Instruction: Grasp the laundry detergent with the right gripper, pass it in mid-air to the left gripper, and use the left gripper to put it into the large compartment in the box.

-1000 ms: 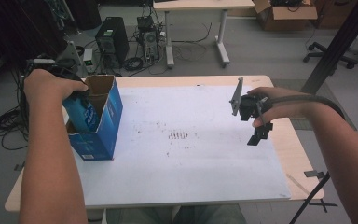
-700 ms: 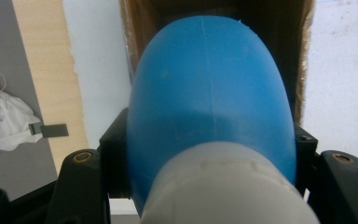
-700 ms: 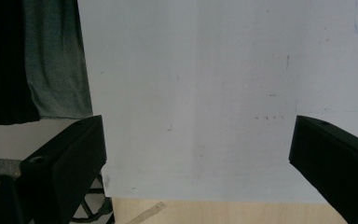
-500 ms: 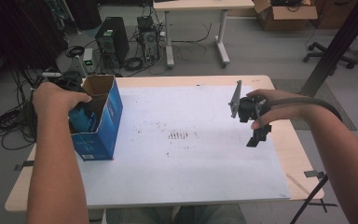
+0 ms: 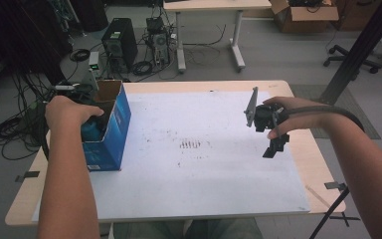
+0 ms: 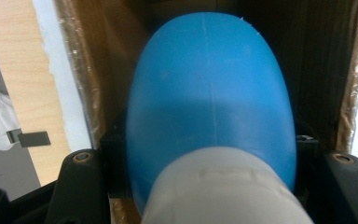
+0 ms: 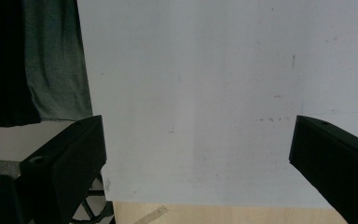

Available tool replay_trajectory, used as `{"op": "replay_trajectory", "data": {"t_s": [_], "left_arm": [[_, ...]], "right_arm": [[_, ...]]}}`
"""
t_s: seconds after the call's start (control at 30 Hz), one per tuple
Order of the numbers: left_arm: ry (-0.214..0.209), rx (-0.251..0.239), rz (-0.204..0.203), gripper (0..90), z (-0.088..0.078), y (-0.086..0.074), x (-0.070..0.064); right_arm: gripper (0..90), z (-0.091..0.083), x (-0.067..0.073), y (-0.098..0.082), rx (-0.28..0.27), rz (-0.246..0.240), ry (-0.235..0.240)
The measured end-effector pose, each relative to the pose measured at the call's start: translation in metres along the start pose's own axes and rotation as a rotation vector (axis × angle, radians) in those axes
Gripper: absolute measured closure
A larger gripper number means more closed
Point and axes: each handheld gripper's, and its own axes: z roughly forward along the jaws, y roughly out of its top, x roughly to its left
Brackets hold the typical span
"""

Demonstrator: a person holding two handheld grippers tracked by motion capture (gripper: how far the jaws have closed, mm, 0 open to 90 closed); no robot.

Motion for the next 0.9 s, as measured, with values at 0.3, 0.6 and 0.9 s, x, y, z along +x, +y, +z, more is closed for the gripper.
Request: {"op": "replay_trajectory", "data": {"t_s": [0.3,0.6,0.9], "left_arm": [[0.004,0.009,0.004,38.2,0.007,0.001,-0.002],[0.003,0.014,0.005,38.2,0.013,0.001,-0.002],[-0.002,0.007,0.004,38.3,0.015,0.000,-0.001]], "right_arm": [[3.7,0.005,-0.001,-0.002,0.002,0.009,0.008],[3.7,0.006,-0.002,-0.002,-0.001,0.009,0.008],[3.7,0.008,-0.003,0.000,-0.001,0.005,0.011]]}}
